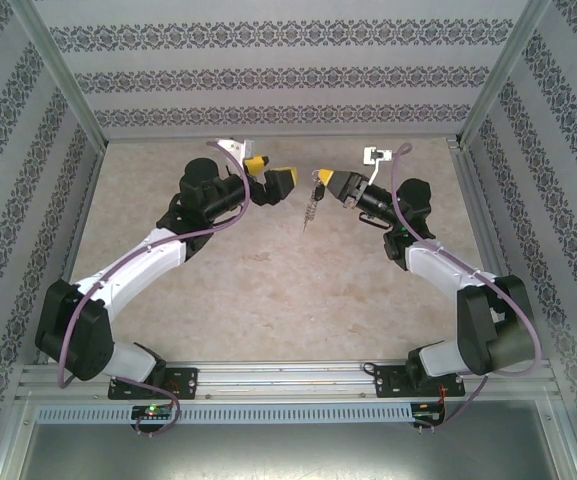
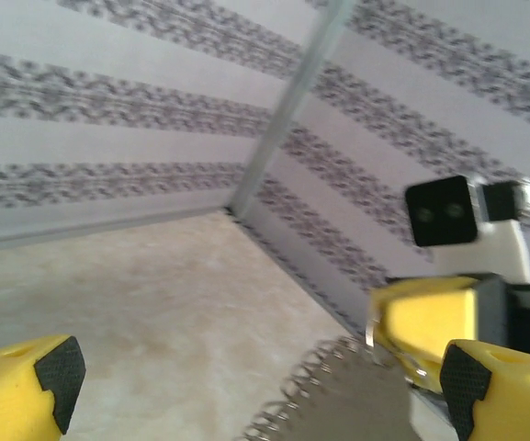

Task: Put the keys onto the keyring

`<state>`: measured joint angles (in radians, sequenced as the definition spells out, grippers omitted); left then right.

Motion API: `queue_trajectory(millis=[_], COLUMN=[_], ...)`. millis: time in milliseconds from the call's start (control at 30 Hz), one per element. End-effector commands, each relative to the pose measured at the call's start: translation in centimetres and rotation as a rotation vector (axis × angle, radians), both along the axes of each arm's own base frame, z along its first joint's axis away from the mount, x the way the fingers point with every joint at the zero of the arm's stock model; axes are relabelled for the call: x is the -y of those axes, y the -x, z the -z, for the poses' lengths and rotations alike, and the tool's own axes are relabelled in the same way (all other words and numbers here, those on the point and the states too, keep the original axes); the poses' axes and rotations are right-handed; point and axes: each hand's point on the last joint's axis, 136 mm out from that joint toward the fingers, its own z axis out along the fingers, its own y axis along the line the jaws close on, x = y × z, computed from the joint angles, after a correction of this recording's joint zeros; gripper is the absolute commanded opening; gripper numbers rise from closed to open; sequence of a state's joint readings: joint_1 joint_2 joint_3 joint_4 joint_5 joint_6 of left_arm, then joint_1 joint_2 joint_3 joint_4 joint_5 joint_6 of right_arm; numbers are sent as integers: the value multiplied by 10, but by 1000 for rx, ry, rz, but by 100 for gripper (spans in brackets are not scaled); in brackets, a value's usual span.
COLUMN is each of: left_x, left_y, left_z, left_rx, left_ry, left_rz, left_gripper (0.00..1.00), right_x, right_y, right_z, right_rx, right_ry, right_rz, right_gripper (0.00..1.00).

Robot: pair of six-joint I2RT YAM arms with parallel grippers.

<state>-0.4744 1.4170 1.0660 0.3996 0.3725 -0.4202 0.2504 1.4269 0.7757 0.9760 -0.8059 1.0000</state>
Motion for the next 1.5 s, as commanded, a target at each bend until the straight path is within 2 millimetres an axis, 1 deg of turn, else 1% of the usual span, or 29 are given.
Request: queue_trajectory(millis=[0,100,233,333,400,467,567,700,767,833,1000,1067,1200,1367,1467], left_x=[-38,-39,-44,-53,-60,-59,-52,-37,-26,-20,-9,-2,2,11,19], left_y=[-9,-5,-10,-18,-27,-34,-47,-57,-57,-56,-56,-54,-53,-42,-35], left_z=[-7,-16,-21,-27,-29,-29,-23,-16,-13,-12,-2,6,17,19,20], left_rx=[75,143,172,211,212,200,144,35,-34,-89,-180,-223,-263,-269,-278], left_ry=[-41,-69,-109,-72,-34,-22,-51,-75,-65,-48,11,37,98,123,116], left_rz=[-187,-156,-181,-234,-278,-256,-221,-101,6,93,220,280,305,367,393], left_gripper=[100,100,100,99,98,99,100,100,100,100,99,100,99,90,87], right_x=[-3,-7,-10,-13,-13,-14,-13,-9,-5,-2,4,6,6,3,-1], right_y=[1,0,-5,-10,-14,-18,-27,-40,-47,-52,-59,-60,-55,-44,-36], right_z=[-19,-18,-17,-14,-12,-9,-3,5,9,11,15,15,13,8,5], right_rx=[69,69,65,61,55,50,36,15,8,1,-19,-29,-38,-32,-24], right_ry=[-3,5,9,16,19,22,27,31,31,30,30,27,27,54,75], right_rz=[-42,-67,-88,-105,-107,-107,-109,-102,-91,-84,-71,-63,-76,-105,-120], right_gripper=[0,0,0,0,0,0,0,0,0,0,0,0,0,0,0])
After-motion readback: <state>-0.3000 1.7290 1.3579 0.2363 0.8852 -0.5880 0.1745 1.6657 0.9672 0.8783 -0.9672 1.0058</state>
